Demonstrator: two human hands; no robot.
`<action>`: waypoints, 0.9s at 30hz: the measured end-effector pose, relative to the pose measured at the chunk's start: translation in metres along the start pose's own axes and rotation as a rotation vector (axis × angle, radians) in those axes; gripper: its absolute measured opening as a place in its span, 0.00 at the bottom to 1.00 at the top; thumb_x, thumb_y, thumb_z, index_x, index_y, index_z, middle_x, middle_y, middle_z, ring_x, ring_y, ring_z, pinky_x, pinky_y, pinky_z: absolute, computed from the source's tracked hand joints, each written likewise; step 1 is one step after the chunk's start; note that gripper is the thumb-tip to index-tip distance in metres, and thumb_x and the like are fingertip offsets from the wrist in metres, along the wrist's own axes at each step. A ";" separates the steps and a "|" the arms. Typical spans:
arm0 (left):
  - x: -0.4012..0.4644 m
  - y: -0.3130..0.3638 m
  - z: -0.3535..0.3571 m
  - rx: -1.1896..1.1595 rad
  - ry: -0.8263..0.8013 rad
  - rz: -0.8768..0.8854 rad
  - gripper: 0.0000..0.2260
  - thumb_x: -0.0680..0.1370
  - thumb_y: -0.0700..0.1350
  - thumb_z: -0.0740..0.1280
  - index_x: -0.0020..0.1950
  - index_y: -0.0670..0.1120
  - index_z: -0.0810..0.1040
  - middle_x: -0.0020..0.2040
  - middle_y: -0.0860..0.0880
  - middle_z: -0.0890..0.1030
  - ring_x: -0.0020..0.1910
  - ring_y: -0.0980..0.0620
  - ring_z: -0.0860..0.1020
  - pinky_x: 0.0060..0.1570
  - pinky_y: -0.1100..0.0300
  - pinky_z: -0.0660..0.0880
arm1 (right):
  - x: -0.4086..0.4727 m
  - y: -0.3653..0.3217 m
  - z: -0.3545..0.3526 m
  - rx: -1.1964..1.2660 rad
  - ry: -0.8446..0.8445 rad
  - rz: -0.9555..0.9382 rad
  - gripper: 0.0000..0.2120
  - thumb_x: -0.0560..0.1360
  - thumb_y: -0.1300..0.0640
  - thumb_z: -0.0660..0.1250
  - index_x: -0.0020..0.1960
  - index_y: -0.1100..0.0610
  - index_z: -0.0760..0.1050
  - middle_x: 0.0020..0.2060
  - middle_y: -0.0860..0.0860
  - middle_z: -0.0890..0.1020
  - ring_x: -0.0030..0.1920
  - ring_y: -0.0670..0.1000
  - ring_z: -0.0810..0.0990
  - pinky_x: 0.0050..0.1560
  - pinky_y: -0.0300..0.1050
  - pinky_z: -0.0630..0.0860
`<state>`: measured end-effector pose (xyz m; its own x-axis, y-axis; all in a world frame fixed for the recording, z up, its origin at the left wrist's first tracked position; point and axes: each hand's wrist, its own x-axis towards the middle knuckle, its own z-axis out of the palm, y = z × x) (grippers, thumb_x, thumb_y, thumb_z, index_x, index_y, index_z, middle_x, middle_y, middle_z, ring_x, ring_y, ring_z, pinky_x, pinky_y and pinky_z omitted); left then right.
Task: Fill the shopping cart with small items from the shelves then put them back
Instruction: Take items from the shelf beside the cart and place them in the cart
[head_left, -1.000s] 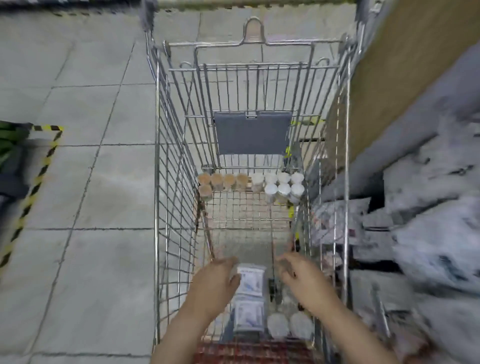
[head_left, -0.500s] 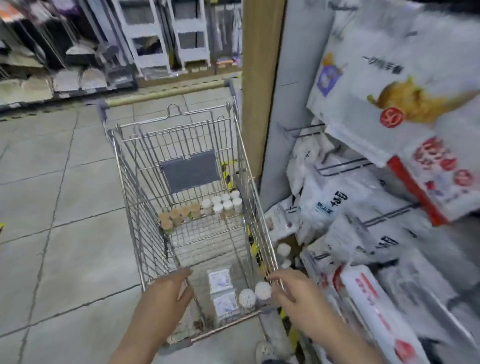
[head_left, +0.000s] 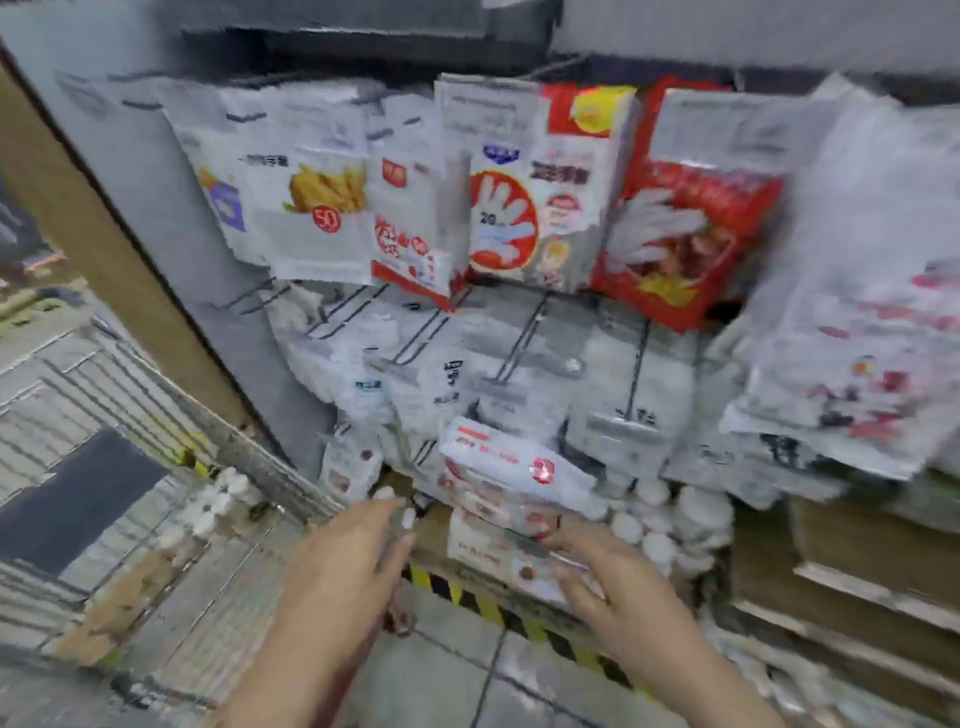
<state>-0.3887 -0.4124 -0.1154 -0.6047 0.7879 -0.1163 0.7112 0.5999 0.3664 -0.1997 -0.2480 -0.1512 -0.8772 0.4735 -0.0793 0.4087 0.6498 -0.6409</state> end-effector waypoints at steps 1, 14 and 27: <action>0.003 0.025 0.004 0.016 -0.020 0.078 0.19 0.81 0.56 0.54 0.71 0.54 0.65 0.67 0.55 0.72 0.65 0.55 0.70 0.58 0.61 0.67 | -0.018 0.012 -0.013 0.023 0.046 0.055 0.13 0.80 0.50 0.59 0.64 0.43 0.71 0.59 0.37 0.73 0.61 0.39 0.71 0.60 0.35 0.69; 0.011 0.325 0.085 -0.028 -0.189 0.689 0.19 0.82 0.55 0.54 0.73 0.60 0.60 0.71 0.60 0.66 0.67 0.60 0.67 0.61 0.67 0.65 | -0.214 0.148 -0.171 0.067 0.508 0.332 0.08 0.80 0.53 0.59 0.57 0.41 0.71 0.53 0.33 0.73 0.54 0.33 0.71 0.51 0.23 0.66; 0.026 0.477 0.109 -0.157 0.008 0.858 0.16 0.80 0.57 0.54 0.66 0.59 0.72 0.59 0.65 0.75 0.58 0.65 0.73 0.57 0.69 0.69 | -0.277 0.245 -0.293 0.035 0.776 0.270 0.07 0.77 0.52 0.63 0.47 0.39 0.76 0.49 0.34 0.79 0.51 0.35 0.76 0.47 0.27 0.70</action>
<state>-0.0266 -0.0906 -0.0441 0.1143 0.9577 0.2642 0.8652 -0.2266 0.4473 0.2177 -0.0459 -0.0632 -0.3211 0.8956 0.3080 0.5614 0.4419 -0.6997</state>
